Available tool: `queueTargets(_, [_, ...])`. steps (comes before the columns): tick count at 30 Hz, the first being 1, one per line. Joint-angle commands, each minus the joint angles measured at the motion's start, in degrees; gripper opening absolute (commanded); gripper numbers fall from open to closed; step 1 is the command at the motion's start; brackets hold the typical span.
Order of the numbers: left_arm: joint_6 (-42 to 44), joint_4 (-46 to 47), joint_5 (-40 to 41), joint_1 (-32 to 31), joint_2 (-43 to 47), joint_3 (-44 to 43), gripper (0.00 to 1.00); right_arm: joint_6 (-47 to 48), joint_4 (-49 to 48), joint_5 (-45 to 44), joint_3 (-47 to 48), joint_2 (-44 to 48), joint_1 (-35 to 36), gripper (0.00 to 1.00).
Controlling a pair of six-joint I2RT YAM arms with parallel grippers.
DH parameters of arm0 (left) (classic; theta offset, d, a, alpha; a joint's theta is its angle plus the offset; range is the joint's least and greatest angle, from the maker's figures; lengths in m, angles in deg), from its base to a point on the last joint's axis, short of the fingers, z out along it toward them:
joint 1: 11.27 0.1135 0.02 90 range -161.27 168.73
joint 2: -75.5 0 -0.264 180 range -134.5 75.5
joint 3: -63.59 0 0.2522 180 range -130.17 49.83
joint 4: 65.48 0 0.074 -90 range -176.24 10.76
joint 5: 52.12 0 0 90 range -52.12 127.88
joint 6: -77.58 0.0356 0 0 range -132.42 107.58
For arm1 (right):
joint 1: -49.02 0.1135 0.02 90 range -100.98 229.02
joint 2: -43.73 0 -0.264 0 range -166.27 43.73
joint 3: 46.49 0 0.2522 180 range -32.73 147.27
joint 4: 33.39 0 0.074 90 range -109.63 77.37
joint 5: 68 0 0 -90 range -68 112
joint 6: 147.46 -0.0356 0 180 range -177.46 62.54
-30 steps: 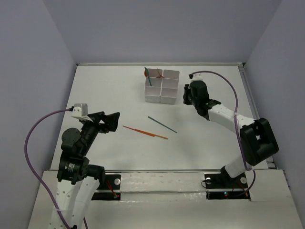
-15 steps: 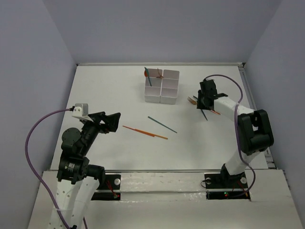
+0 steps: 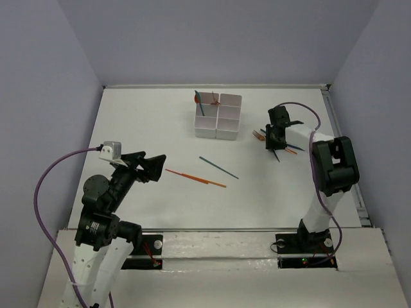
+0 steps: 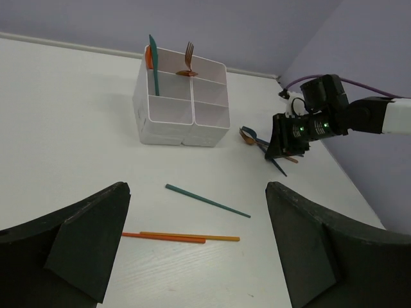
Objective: Sort the eating utensils into containers
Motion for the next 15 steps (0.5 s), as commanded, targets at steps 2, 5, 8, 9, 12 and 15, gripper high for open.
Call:
queueTargets(2, [0.8, 2.6, 0.1, -0.5, 1.0, 0.3, 0.99, 1.3, 0.0, 4.0, 3.4, -4.1, -0.5, 0.38])
queueTargets(5, [0.7, 2.7, 0.3, -0.5, 1.1, 0.3, 0.99, 0.9, -1.6, 10.7, 3.2, -5.2, -0.5, 0.32])
queueTargets(8, [0.7, 2.6, 0.4, -0.5, 1.1, 0.2, 0.99, 0.1, -2.5, 14.5, 2.1, -4.1, -0.5, 0.15])
queueTargets(9, [0.7, 2.6, 0.5, -0.5, 1.2, 0.2, 0.99, -0.6, -3.3, 16.3, 0.9, -3.5, -0.5, 0.08])
queueTargets(12, [0.7, 2.6, 0.5, -0.5, 1.1, 0.2, 0.99, -1.5, -4.7, 18.6, -1.6, -0.9, -0.5, 0.07])
queueTargets(15, [0.7, 2.6, 0.5, -0.5, 1.0, 0.2, 0.99, -2.6, -6.1, 24.6, -2.9, 2.3, -0.5, 0.07])
